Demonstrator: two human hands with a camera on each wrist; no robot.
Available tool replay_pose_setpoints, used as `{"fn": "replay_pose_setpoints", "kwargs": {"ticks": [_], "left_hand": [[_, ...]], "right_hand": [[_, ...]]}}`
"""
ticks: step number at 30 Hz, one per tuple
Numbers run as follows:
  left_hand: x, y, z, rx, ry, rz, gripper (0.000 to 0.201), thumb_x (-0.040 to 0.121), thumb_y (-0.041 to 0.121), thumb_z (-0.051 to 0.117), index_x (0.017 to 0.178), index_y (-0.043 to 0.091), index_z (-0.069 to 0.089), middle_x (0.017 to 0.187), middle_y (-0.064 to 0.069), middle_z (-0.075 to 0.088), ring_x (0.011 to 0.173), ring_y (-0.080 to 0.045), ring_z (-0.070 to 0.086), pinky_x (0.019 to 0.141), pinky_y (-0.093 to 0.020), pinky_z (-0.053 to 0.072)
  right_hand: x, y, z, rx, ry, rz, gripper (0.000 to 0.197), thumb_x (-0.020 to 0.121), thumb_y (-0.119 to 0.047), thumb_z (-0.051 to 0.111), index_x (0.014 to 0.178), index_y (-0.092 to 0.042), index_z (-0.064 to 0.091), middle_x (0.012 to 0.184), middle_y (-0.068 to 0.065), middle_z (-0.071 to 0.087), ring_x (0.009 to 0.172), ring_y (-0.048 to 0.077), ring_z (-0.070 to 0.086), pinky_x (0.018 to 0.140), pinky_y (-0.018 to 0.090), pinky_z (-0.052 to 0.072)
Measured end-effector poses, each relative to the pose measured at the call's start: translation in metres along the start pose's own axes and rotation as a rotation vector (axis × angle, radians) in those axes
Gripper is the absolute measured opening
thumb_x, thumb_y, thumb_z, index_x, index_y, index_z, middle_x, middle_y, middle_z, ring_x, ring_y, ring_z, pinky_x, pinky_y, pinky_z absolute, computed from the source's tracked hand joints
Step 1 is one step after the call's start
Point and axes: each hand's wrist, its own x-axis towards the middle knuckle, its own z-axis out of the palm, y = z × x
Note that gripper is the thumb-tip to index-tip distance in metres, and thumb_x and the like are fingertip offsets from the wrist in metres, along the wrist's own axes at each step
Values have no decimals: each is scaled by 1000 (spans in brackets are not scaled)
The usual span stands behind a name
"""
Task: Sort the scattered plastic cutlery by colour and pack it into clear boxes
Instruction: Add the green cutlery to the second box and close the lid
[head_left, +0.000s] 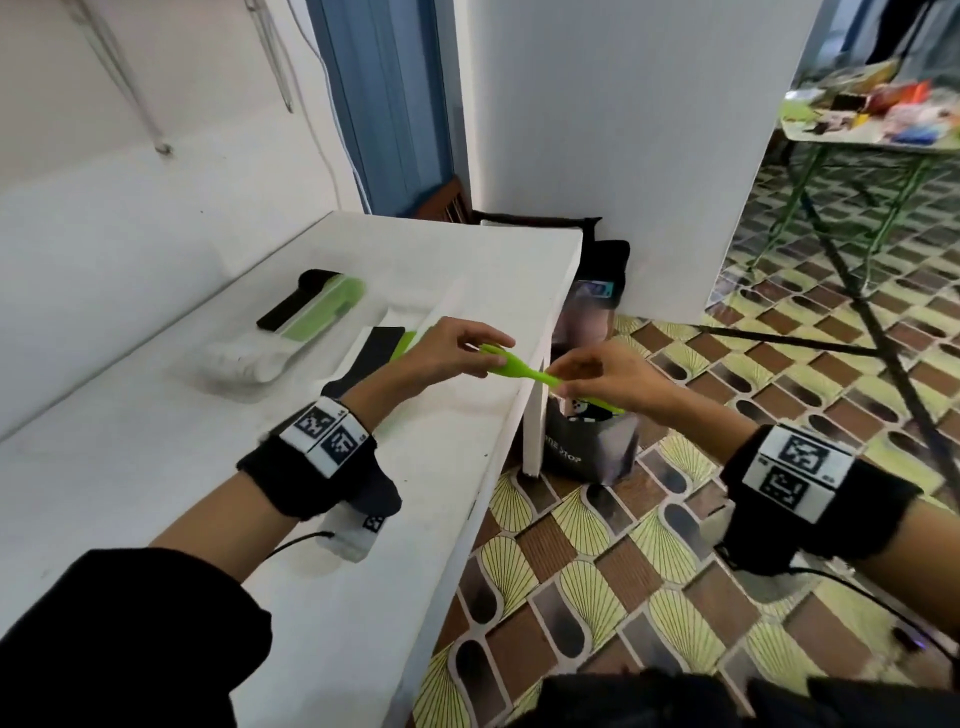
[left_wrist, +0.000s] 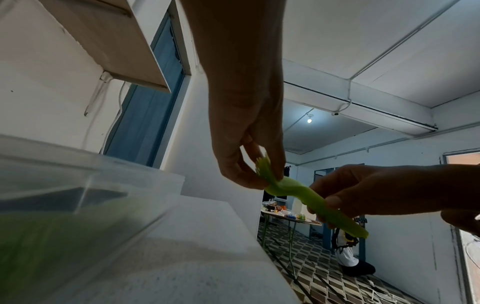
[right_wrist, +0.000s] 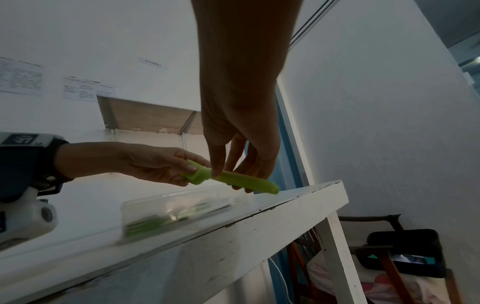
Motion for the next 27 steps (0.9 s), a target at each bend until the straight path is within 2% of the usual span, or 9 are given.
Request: {"fn": "replay_pose_setpoints", "kwargs": {"ticks": [4,7,11,14,18,20,24,25,27], "left_hand": [[27,-7,5,59,23,-49,25,82,7,69,107,8,68,91,-2,66,71,-9,63,68,-17,55],[44,-14,8,58,78,-78,22,80,7,71,102,11,70,87,0,68,70,-12,63,70,-20,55],[63,-16,8,33,187,-135,21,79,6,71,98,14,70,83,3,68,65,-2,62,65,-14,50],[72,-15,12,17,290,-179,21,79,3,71,97,15,70,82,4,67,62,2,61,63,-12,48],[70,-14,19,-10,482,-242,19,79,4,71,95,15,71,77,5,67,58,4,58,63,-10,46],[64,-14,25,-35,583,-255,21,79,1,70,97,11,71,78,4,66,60,4,59,62,-10,46],[48,-14,31,-24,711,-284,22,79,2,71,98,11,71,81,-2,66,66,3,60,65,-12,49],[44,-14,31,-10,737,-287,21,79,2,71,98,12,71,82,-2,66,68,3,60,66,-11,48],[36,-12,28,23,793,-300,20,78,3,72,96,13,71,86,-3,68,73,3,60,69,-9,46]], "right_hand": [[31,19,-13,-45,-48,-36,24,81,-12,70,105,-9,70,97,4,71,85,13,63,77,17,48],[55,34,-21,-21,-98,-57,24,80,-11,70,104,-11,68,97,5,70,89,16,63,82,22,49],[93,42,-31,-25,-188,-108,28,82,-7,66,110,-10,65,97,5,66,87,14,61,79,22,48],[123,47,-37,-109,-292,-183,29,83,-6,64,111,-12,66,98,3,66,87,12,59,79,22,46],[152,49,-43,-144,-394,-290,30,83,-9,65,113,-13,66,100,3,66,91,13,57,87,26,46],[160,47,-41,-124,-442,-364,28,83,-15,68,111,-12,66,98,2,65,89,12,57,84,24,45],[171,40,-27,-93,-480,-472,25,81,-17,71,105,-10,69,89,0,65,79,9,56,70,5,39],[174,37,-24,-87,-484,-497,24,80,-16,71,104,-9,69,89,1,66,78,9,55,69,5,39],[180,28,-16,-75,-491,-547,23,79,-15,73,102,-9,70,95,5,68,79,11,57,72,14,42]]}}
